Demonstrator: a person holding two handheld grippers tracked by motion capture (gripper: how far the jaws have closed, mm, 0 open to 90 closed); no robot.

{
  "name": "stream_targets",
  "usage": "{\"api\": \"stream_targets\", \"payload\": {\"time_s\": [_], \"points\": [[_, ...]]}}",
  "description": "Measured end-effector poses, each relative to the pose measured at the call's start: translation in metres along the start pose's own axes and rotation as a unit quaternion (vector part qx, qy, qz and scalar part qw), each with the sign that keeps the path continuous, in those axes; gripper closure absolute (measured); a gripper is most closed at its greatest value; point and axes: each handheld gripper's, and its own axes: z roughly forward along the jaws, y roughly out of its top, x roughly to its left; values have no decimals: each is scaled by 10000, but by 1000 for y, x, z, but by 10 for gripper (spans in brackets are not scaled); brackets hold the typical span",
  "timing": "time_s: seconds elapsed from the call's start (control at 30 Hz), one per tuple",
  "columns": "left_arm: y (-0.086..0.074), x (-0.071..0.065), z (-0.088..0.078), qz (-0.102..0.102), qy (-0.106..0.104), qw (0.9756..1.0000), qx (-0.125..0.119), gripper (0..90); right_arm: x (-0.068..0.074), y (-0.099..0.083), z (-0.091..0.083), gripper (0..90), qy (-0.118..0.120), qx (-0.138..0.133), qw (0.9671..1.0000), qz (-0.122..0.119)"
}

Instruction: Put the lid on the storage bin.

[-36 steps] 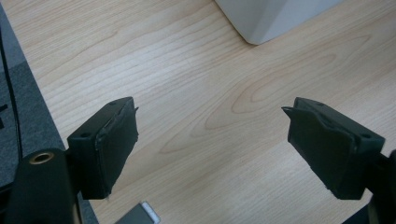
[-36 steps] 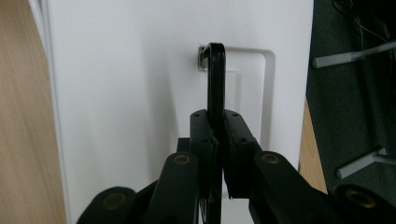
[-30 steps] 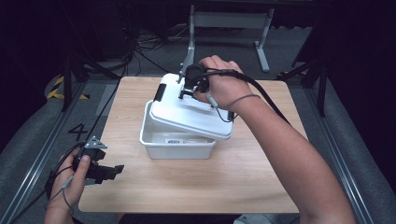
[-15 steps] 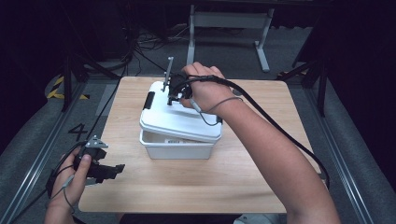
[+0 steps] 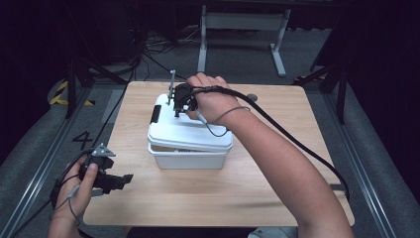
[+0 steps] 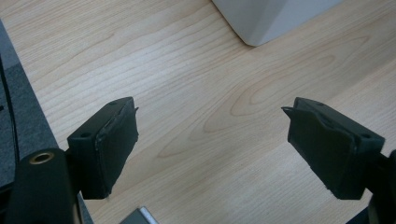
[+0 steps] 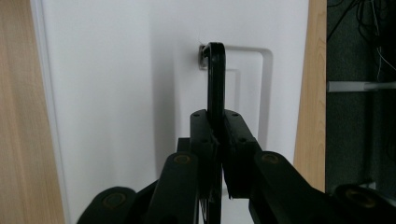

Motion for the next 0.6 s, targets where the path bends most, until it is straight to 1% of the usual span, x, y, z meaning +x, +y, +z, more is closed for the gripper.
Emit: {"api": "stream_targets", "payload": {"time_s": [0.17,0.37,0.43,0.6], "points": [[0,0,0,-1,-17,10000,-1,165,4,2,6,843,38,95,9999,-78],[0,1,0,-4,-13,10000,-5,165,7,5,10,843,66,97,9997,-191],[0,0,0,-3,-4,10000,-3,165,9,6,11,845,58,31,9998,-210],[1,-1,0,-5,-16,10000,-3,165,11,7,11,847,13,44,9995,-299]]}}
